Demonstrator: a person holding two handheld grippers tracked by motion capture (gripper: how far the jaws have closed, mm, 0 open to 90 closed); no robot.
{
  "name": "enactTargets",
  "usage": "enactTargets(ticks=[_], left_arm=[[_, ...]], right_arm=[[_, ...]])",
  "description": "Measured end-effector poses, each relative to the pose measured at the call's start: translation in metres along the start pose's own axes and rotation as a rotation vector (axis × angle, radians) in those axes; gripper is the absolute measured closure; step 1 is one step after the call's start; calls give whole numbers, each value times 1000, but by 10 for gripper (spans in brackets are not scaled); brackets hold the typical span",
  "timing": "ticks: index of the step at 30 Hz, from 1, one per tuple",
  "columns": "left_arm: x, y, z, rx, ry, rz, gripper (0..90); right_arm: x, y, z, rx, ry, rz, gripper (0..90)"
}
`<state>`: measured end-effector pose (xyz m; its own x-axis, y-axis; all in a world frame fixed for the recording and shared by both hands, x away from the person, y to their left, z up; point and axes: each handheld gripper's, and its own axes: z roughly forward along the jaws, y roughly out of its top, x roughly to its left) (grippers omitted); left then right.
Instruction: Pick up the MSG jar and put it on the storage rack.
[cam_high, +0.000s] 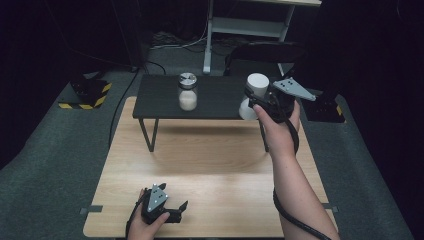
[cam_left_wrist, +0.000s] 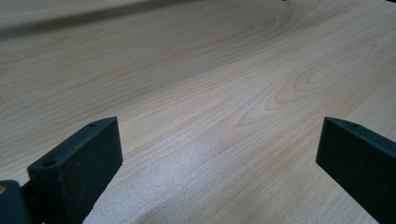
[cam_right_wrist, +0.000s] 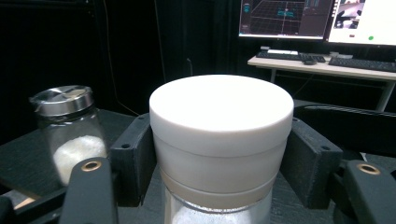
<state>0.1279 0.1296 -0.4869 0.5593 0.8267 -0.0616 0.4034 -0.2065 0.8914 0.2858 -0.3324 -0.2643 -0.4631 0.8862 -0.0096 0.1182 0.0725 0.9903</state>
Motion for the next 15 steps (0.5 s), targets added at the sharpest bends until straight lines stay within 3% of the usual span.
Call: enactTargets(ticks=[11,15], left_arm=[[1,0,0,-2,-4,-12,6],[2,-1,0,-6,-5,-13,6]], right_arm=[[3,6,21,23,-32,-29,340],[1,5,27,25,-29,-19,340]])
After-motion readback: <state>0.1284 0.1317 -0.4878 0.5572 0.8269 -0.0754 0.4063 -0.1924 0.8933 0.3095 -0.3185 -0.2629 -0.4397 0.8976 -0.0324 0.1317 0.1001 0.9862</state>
